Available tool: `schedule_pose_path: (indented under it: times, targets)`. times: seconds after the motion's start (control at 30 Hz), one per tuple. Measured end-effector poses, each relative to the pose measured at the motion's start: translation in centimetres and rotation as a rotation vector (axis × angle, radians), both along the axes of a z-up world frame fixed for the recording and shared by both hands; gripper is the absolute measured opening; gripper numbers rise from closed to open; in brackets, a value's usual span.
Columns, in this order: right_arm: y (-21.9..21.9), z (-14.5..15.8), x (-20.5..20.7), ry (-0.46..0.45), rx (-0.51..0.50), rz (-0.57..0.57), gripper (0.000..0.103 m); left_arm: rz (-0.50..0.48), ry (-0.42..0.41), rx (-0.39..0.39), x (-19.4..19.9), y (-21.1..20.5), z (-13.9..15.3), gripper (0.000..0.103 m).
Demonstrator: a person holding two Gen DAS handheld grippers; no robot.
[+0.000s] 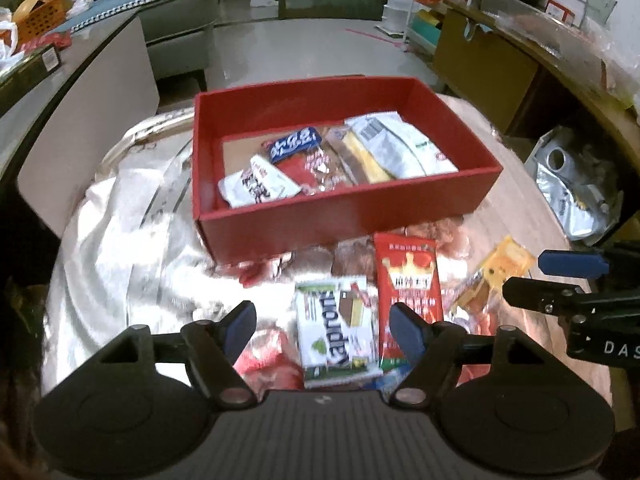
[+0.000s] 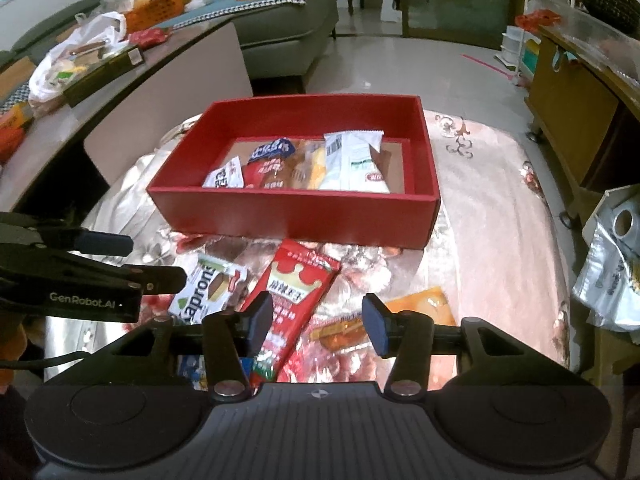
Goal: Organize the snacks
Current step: 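Withdraw both tools from the red box back over the remaining snacks, then grasp the blue snack packet with the left tool while the right tool grasps the red Trolli bag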
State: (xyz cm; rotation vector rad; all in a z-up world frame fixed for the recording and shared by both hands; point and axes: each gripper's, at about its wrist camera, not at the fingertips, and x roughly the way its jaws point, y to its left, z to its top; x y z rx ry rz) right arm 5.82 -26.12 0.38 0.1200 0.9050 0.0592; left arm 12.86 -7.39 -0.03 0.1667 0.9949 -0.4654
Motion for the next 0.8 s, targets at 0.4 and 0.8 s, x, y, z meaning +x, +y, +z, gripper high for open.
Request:
schedule_pose_path:
  times: [0.4, 0.8]
  targets:
    - [0.4, -1.2, -1.6, 0.055, -0.019, 0.018, 0.058, -0.01, 0.072, 0.047, -1.7, 0.8, -1.9, 0.068]
    - [-1.4, -2.2, -3.7, 0.098, 0.001, -0.001, 0.064, 0.117, 0.202, -0.018, -1.1, 4.1, -3.4, 0.068]
